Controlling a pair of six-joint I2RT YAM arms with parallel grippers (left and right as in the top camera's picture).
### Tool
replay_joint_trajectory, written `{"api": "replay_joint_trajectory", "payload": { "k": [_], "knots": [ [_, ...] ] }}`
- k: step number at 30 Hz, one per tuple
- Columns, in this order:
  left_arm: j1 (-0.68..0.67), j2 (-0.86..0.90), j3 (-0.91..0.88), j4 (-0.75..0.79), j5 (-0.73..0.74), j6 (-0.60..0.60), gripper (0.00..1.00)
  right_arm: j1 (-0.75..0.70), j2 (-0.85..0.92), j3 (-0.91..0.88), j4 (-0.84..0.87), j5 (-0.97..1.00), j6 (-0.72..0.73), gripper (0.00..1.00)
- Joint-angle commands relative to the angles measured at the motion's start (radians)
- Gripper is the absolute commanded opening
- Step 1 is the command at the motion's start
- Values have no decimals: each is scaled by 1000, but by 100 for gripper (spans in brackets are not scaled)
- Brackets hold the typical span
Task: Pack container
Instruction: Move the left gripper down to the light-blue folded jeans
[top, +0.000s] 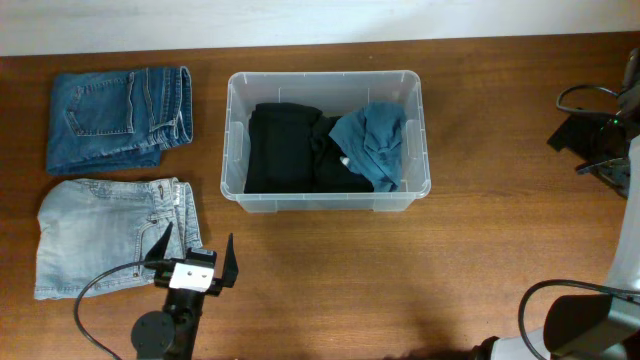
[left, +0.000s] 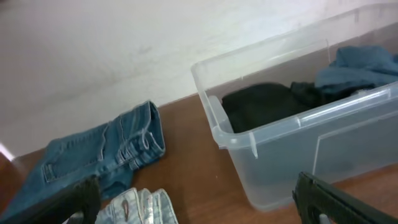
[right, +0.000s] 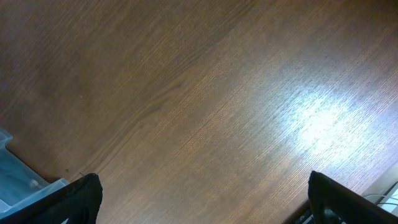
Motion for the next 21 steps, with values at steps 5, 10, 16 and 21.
{"api": "replay_joint_trajectory", "payload": {
  "k": [5, 10, 16, 21],
  "knots": [
    [6, -4, 78, 133, 3, -82, 100, -3, -15, -6, 0, -5, 9, 99],
    [6, 53, 231, 100, -128, -77, 99, -3, -15, -6, 0, -5, 9, 99],
    [6, 299, 483, -41, -192, 51, 99, -3, -15, -6, 0, -6, 9, 98],
    [23, 650, 787, -225, -193, 61, 100, -3, -15, -6, 0, -5, 9, 99]
  ]
}}
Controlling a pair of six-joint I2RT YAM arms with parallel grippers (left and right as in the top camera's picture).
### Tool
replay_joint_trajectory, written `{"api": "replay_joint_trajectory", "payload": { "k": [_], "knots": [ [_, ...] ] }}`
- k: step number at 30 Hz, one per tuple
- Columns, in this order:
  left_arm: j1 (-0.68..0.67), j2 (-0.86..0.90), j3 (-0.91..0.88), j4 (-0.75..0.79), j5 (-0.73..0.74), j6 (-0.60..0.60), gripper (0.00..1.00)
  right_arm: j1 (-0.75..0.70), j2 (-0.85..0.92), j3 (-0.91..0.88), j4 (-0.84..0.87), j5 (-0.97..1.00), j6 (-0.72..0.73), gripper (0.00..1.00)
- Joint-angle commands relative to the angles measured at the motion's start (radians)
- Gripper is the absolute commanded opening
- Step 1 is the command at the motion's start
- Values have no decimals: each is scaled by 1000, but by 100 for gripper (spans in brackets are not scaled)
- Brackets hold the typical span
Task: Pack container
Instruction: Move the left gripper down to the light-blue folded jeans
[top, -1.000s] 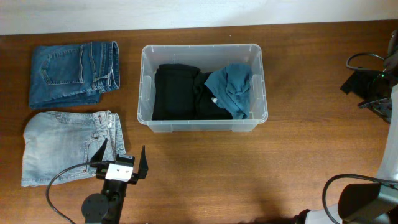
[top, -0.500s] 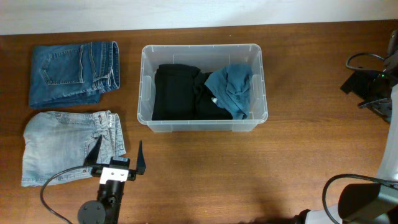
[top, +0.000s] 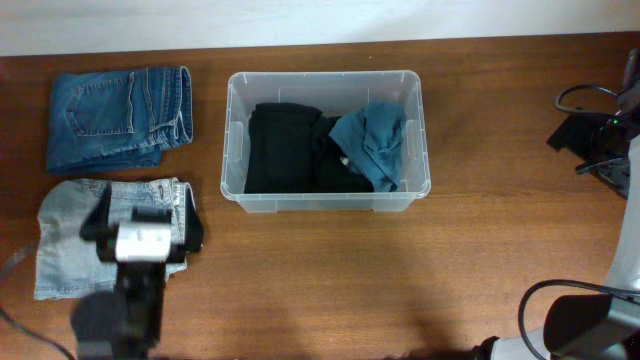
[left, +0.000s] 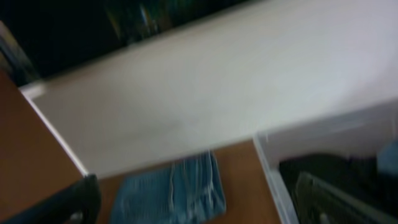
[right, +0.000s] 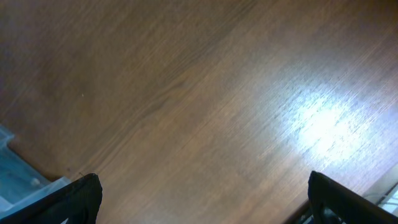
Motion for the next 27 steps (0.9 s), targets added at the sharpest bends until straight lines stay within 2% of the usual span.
{"api": "replay_joint_trajectory", "payload": {
  "k": [1, 6, 10, 15, 19, 24, 27],
  "knots": [
    [33, 232, 210, -111, -24, 35, 100, -3, -15, -5, 0, 2, 9, 98],
    [151, 632, 621, -462, -24, 31, 100, -3, -15, -5, 0, 1, 9, 98],
    [214, 840, 824, -586, -50, 31, 100, -3, -15, -5, 0, 2, 9, 98],
    [271, 937, 879, -636, -151, 31, 99, -3, -15, -5, 0, 2, 9, 98],
    [397, 984, 879, -687, -139, 31, 99, -3, -15, -5, 0, 2, 9, 99],
    [592, 1050, 879, -718, 31, 36, 100, -3, -15, -5, 0, 2, 9, 98],
    [707, 1093, 879, -744, 197, 103, 99, -3, -15, -5, 0, 2, 9, 98]
  ]
}}
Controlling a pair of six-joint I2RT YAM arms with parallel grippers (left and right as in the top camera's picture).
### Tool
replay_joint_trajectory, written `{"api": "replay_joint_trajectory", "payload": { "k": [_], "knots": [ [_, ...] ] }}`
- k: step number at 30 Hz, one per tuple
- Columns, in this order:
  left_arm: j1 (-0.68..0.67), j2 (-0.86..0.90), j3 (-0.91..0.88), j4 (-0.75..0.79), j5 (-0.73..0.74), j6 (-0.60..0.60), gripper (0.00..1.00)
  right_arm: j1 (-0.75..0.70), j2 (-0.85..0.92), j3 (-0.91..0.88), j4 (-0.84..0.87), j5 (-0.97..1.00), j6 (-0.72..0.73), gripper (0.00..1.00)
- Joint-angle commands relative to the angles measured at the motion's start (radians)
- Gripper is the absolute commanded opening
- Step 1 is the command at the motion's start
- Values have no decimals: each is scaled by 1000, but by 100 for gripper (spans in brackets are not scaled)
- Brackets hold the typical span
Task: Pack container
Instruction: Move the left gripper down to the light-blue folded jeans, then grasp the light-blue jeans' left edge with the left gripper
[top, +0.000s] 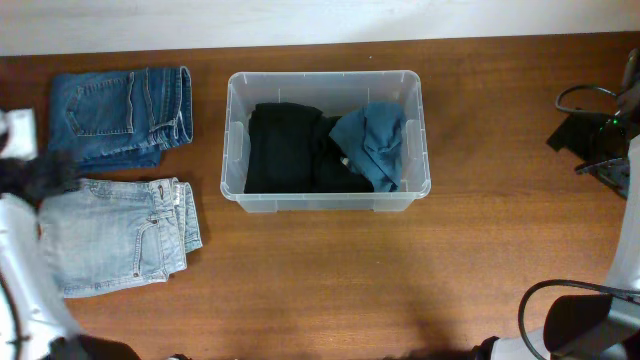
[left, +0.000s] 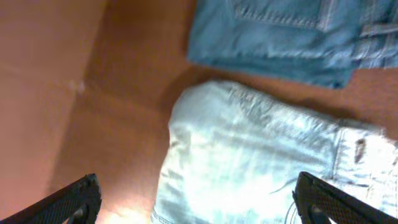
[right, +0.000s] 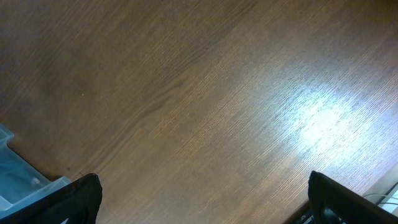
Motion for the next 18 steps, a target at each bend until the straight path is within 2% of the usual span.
{"api": "replay_joint_trajectory", "payload": {
  "k": [1, 4, 8, 18],
  "knots": [
    [116, 49, 21, -28, 247, 107, 99, -3, -15, -3, 0, 2, 9, 98],
    [200, 91, 21, -67, 361, 217, 99, -3, -15, -3, 0, 2, 9, 98],
    [267, 140, 21, -97, 368, 297, 99, -3, -15, -3, 0, 2, 9, 98],
    [332, 259, 21, -63, 446, 308, 99, -3, -15, -3, 0, 2, 9, 98]
  ]
}}
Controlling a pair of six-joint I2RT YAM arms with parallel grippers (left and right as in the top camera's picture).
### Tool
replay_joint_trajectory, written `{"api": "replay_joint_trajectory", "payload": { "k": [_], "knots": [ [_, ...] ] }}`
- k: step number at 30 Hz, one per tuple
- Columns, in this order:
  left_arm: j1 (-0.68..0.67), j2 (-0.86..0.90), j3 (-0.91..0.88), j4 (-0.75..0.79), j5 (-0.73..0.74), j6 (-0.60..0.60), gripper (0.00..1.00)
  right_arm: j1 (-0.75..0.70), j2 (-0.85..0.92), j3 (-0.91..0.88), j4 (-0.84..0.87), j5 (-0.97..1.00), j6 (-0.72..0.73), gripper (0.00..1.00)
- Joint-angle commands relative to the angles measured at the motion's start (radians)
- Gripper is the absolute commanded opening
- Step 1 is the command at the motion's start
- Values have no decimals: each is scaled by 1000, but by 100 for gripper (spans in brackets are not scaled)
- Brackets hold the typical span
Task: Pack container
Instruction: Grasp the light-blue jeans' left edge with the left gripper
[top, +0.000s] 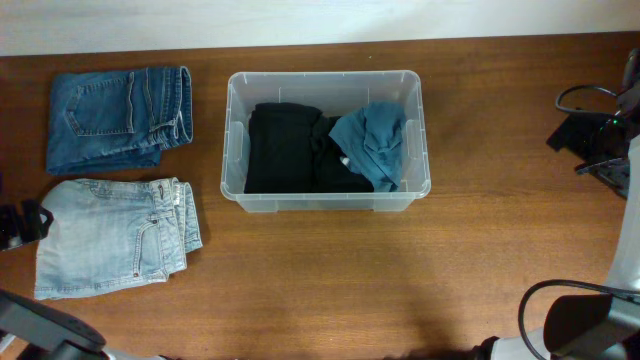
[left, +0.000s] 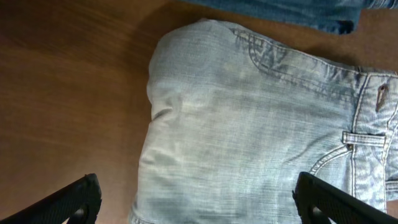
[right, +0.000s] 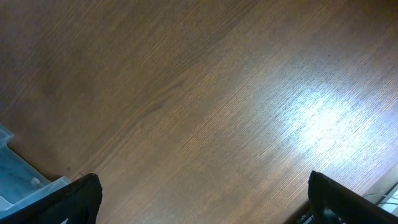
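A clear plastic container (top: 232, 140) stands mid-table, holding folded black clothes (top: 285, 148) and a crumpled teal garment (top: 372, 142). Folded light-blue jeans (top: 110, 238) lie at the left, with folded dark-blue jeans (top: 118, 117) behind them. My left gripper (top: 22, 224) is at the table's left edge, just left of the light jeans. In the left wrist view it (left: 199, 208) is open wide over the light jeans (left: 249, 124), holding nothing. My right gripper (right: 199, 208) is open over bare wood.
The right arm's base and cables (top: 595, 135) sit at the table's right edge. A corner of the container (right: 18, 183) shows at the lower left of the right wrist view. The table (top: 480, 250) is brown wood.
My left gripper has moved from beside the dark jeans toward the front, to the left edge of the light jeans, and is nearer to them. The right arm has not moved.
My left gripper was open near the table's front, right of the light jeans and facing the container. Then it was over the light jeans, then at the far left by the dark jeans, and now beside the light jeans. Clothes and container have not moved.
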Motion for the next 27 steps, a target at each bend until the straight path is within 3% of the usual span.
{"api": "replay_joint_trajectory", "payload": {
  "k": [1, 27],
  "knots": [
    [9, 50, 19, 7, 54, 31, 99, -3, -15, -3, 0, 2, 9, 98],
    [107, 283, 19, 78, 89, 31, 100, -3, -15, -3, 0, 1, 9, 98]
  ]
}}
